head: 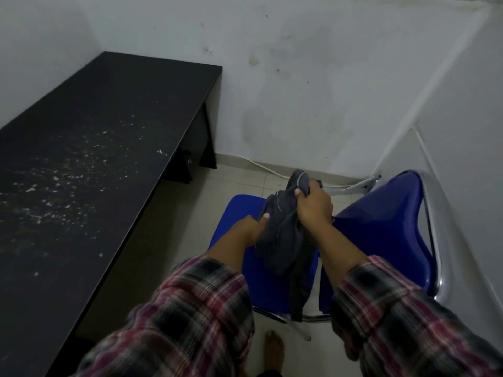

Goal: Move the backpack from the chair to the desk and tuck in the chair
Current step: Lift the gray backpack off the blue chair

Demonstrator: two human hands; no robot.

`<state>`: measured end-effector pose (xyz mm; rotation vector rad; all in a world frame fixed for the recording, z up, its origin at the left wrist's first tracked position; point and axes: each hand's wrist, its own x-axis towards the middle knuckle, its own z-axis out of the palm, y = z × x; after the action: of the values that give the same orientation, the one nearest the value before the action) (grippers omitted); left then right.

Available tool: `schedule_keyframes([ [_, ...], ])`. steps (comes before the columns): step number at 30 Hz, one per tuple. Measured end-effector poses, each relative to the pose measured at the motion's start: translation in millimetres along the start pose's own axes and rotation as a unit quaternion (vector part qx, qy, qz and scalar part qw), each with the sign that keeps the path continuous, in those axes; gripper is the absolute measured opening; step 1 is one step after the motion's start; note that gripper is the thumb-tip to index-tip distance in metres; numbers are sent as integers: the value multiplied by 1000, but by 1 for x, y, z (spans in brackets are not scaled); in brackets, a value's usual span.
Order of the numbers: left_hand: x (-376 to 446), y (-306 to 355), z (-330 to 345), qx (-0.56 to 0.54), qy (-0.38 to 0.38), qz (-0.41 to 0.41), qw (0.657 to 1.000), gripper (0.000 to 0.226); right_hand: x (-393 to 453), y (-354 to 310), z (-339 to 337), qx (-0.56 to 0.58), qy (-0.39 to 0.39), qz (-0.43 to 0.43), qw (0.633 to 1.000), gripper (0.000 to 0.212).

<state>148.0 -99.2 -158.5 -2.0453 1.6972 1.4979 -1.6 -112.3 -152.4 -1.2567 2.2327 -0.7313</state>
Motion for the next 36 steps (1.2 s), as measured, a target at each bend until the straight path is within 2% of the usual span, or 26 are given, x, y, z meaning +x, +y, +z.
schedule_keyframes([
  [3,-3,6,-12,-153,-10,-31,988,76,10,-31,-9,70,1,-46,996,24],
  [7,-10,20,-44,-390,15,-95,916,78,22,-90,-27,137,11,-136,981,14],
  [10,-8,23,-76,-551,-11,-163,818,102,29,-140,-38,204,15,-183,962,10],
  [12,-8,18,-97,-644,-30,-168,746,115,30,-175,-40,249,3,-210,945,8],
  [16,-2,6,-122,-809,-24,-69,584,110,29,-240,-42,335,-52,-263,903,13],
  [18,1,8,-133,-852,-25,-4,523,115,31,-268,-45,381,-83,-284,876,3],
  [19,2,10,-140,-866,-20,21,499,117,32,-281,-46,399,-95,-292,864,10],
  [21,5,16,-160,-880,-3,47,473,120,36,-302,-43,423,-129,-305,843,18],
  [24,18,12,-196,-879,44,60,470,115,41,-325,-30,444,-194,-320,814,17],
  [27,37,-8,-232,-875,80,96,467,96,54,-342,-7,458,-237,-315,797,13],
  [29,52,-29,-260,-872,73,150,461,82,64,-352,15,463,-260,-306,790,8],
  [31,67,-50,-292,-874,73,178,446,71,71,-367,42,456,-272,-304,791,26],
  [34,91,-82,-340,-871,186,84,446,52,79,-401,89,432,-290,-311,796,40],
  [36,106,-99,-369,-870,275,50,407,57,87,-424,122,419,-303,-309,798,44],
])
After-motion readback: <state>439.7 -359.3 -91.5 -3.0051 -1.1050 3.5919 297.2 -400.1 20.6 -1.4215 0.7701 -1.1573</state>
